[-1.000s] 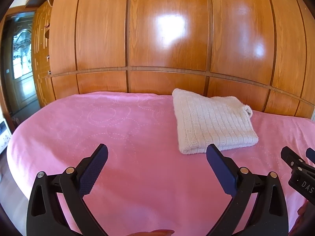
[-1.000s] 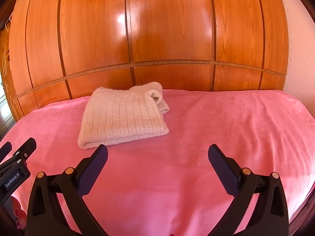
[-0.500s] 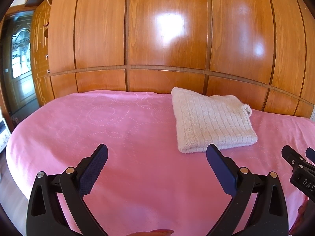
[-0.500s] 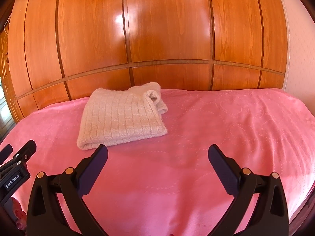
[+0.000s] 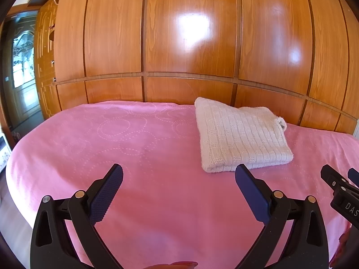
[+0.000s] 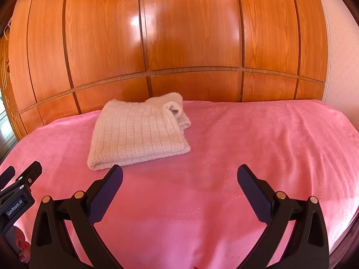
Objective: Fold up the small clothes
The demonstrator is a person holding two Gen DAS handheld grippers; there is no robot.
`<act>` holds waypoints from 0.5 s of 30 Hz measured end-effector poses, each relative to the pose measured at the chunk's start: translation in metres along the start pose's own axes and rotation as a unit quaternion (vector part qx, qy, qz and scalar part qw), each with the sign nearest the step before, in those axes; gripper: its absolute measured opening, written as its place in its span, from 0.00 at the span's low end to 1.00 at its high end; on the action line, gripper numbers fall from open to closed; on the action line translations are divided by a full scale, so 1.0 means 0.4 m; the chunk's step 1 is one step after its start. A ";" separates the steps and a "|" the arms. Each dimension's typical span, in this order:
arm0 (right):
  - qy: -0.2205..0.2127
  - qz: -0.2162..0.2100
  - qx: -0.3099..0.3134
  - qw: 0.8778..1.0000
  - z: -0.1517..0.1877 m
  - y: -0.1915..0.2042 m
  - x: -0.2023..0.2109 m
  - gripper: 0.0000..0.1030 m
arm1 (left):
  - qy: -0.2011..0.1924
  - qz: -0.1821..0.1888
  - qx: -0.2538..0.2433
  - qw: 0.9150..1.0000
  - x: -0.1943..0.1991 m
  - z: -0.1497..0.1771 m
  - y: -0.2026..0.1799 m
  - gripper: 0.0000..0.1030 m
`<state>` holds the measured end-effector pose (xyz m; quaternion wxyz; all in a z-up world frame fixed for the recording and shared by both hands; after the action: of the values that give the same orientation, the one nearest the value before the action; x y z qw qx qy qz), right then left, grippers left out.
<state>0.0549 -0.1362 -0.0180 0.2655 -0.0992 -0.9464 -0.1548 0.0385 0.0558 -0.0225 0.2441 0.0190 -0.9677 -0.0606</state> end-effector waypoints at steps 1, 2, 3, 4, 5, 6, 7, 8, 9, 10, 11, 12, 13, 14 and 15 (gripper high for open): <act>0.000 0.000 0.000 1.000 0.000 0.000 0.000 0.98 | 0.000 0.000 0.000 1.000 0.000 0.000 0.001 0.96; 0.001 0.000 0.000 1.000 0.000 0.000 0.000 0.98 | 0.000 0.000 0.001 1.000 0.001 0.001 0.001 0.96; 0.001 0.000 0.001 1.000 0.000 -0.001 -0.001 0.98 | 0.000 0.000 0.001 1.000 0.001 0.001 0.001 0.96; 0.002 -0.001 0.001 1.000 0.000 -0.001 -0.001 0.98 | 0.001 0.000 0.001 1.000 0.001 0.001 0.001 0.96; 0.002 -0.001 0.001 1.000 0.000 -0.001 -0.002 0.98 | 0.001 0.001 0.001 1.000 0.000 0.002 0.001 0.96; 0.002 0.000 0.001 1.000 0.001 -0.001 -0.001 0.98 | 0.001 0.000 0.001 1.000 0.001 0.003 0.000 0.96; 0.002 0.000 0.001 1.000 0.001 -0.001 -0.001 0.98 | 0.001 0.000 0.001 1.000 0.001 0.003 0.000 0.96; 0.002 0.000 0.001 1.000 0.001 -0.001 0.000 0.98 | 0.001 0.001 0.001 1.000 0.000 0.003 0.000 0.96; 0.002 -0.001 0.001 1.000 0.001 -0.001 -0.001 0.98 | 0.001 0.000 0.001 1.000 0.001 0.003 0.000 0.96; 0.003 -0.001 0.002 1.000 0.001 -0.001 -0.002 0.98 | 0.001 0.000 0.001 1.000 0.000 0.003 0.000 0.96; 0.003 -0.001 0.002 1.000 0.001 -0.001 -0.001 0.98 | 0.001 0.000 0.001 1.000 0.000 0.003 0.000 0.96; 0.002 0.000 0.001 1.000 0.001 -0.001 0.000 0.98 | 0.001 0.000 0.001 1.000 0.000 0.003 -0.001 0.96; 0.002 -0.001 0.001 1.000 0.001 -0.001 -0.002 0.98 | 0.001 0.001 0.001 1.000 0.000 0.004 0.000 0.96; 0.003 -0.001 0.002 1.000 0.001 -0.001 -0.002 0.98 | 0.002 0.001 0.003 1.000 0.003 0.006 -0.002 0.96; 0.004 -0.002 0.002 1.000 0.002 -0.001 -0.002 0.98 | 0.002 0.002 0.004 1.000 0.003 0.007 -0.002 0.96</act>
<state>0.0553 -0.1365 -0.0191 0.2688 -0.0965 -0.9459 -0.1537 0.0360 0.0552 -0.0246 0.2460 0.0184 -0.9675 -0.0560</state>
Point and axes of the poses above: each gripper's, at about its wrist camera, not at the fingertips, and x roughly against the way its jaws point, y to its left, z to its underside, the point moved 3 cm from there along -x, roughly the way its jaws point, and after that the axes turned 10 degrees about -x, right-handed, at the moved point
